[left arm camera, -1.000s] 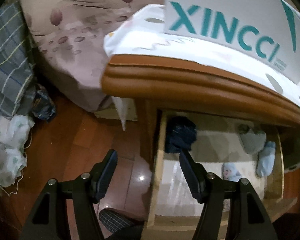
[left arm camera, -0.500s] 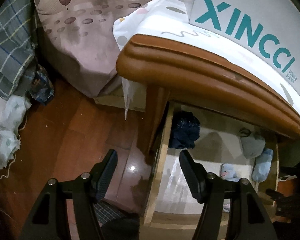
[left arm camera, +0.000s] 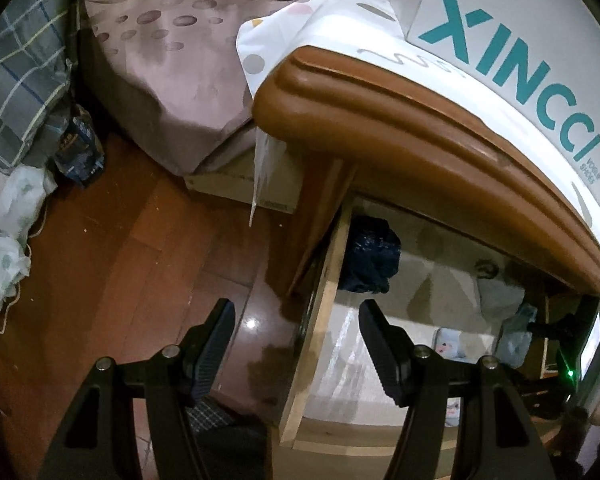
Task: Take underwear out of drawer
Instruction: 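Move the right gripper back down into the drawer toward the light blue cloths, then grasp the light blue cloth with the right gripper and lift it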
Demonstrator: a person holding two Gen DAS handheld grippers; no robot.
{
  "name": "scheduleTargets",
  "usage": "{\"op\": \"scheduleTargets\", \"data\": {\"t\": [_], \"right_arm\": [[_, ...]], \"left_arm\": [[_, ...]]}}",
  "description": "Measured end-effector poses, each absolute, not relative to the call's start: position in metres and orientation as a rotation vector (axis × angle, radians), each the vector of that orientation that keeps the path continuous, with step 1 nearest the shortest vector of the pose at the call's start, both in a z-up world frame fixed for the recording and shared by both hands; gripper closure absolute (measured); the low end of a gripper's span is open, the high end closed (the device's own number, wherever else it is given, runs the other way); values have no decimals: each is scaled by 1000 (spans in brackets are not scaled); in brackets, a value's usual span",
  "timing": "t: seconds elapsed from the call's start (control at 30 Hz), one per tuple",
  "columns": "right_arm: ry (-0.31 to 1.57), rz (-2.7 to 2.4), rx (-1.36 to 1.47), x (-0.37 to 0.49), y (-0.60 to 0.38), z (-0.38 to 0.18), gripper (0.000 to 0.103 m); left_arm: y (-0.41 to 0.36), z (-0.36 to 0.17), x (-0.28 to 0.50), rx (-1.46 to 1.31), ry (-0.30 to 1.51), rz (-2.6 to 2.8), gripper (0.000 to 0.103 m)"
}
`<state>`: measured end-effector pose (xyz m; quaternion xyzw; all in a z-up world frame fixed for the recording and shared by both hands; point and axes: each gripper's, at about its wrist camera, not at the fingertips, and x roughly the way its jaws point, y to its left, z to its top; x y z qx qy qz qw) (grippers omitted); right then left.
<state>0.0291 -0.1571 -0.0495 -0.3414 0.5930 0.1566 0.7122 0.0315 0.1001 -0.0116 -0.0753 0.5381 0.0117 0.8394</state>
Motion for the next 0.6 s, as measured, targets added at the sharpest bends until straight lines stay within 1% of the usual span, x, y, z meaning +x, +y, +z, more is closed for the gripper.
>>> {"op": "scheduleTargets", "data": {"t": [0.17, 0.6], "right_arm": [[1312, 363, -776, 35, -162, -58, 29], [1296, 345, -902, 38, -163, -74, 28]], "left_arm": [[96, -11, 31, -141, 1138, 16, 37], [91, -11, 29, -105, 1146, 7, 37]]}}
